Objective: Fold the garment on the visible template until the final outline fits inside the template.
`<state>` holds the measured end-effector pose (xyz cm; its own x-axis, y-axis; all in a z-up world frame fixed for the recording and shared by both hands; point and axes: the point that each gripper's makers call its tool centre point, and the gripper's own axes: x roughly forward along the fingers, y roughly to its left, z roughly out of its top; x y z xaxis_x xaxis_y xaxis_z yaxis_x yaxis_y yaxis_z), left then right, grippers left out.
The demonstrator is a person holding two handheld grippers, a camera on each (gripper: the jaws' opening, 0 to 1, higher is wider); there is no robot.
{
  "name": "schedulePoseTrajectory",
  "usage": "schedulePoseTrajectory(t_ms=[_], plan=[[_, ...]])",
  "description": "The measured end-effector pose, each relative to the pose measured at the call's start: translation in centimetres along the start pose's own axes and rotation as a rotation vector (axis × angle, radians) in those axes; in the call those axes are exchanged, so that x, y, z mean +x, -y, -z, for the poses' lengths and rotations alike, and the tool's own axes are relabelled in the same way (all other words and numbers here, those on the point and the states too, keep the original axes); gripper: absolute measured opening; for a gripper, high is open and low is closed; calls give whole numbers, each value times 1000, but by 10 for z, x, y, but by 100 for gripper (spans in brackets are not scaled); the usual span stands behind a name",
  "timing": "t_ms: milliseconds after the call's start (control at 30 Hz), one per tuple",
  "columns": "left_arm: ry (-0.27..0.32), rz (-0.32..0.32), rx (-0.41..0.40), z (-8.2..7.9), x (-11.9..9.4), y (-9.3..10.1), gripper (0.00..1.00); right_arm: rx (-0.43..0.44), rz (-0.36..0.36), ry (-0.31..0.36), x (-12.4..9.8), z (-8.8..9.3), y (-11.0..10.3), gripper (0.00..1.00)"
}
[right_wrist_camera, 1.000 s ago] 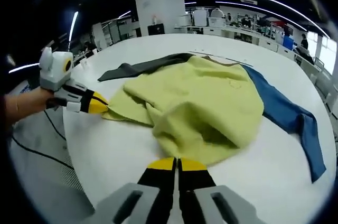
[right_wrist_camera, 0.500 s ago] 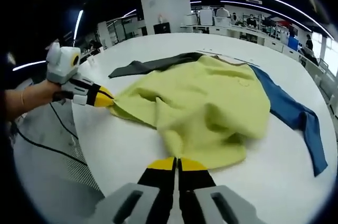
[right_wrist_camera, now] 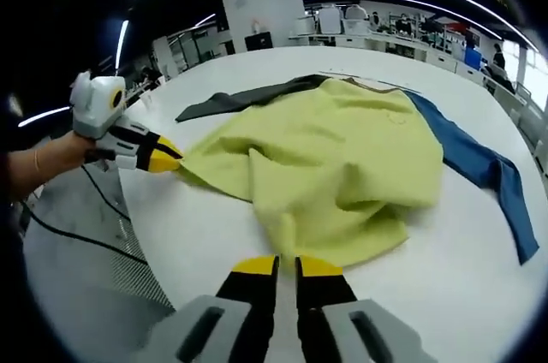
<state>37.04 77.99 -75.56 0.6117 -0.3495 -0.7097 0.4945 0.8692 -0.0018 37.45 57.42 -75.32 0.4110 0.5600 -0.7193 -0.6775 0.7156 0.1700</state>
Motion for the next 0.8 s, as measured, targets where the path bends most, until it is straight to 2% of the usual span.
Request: schedulePoseTrajectory(t_ms=[100, 367, 467, 600, 800], plan=[[14, -6, -16, -1, -4, 1, 18, 0, 1, 13, -6, -5, 2, 15], [79, -44, -116, -12, -11, -6, 35, -4, 42, 31, -16, -17, 26, 19], [94, -64, -180, -12, -11, -10, 36, -8, 59, 35, -18, -21, 38, 20], [108, -92, -306, -8, -10, -17, 35, -1, 70, 26, -16, -22, 54, 24], [120, -111, -392, -7, -4, -21, 31, -25, 92, 1, -9, -21, 75, 25]])
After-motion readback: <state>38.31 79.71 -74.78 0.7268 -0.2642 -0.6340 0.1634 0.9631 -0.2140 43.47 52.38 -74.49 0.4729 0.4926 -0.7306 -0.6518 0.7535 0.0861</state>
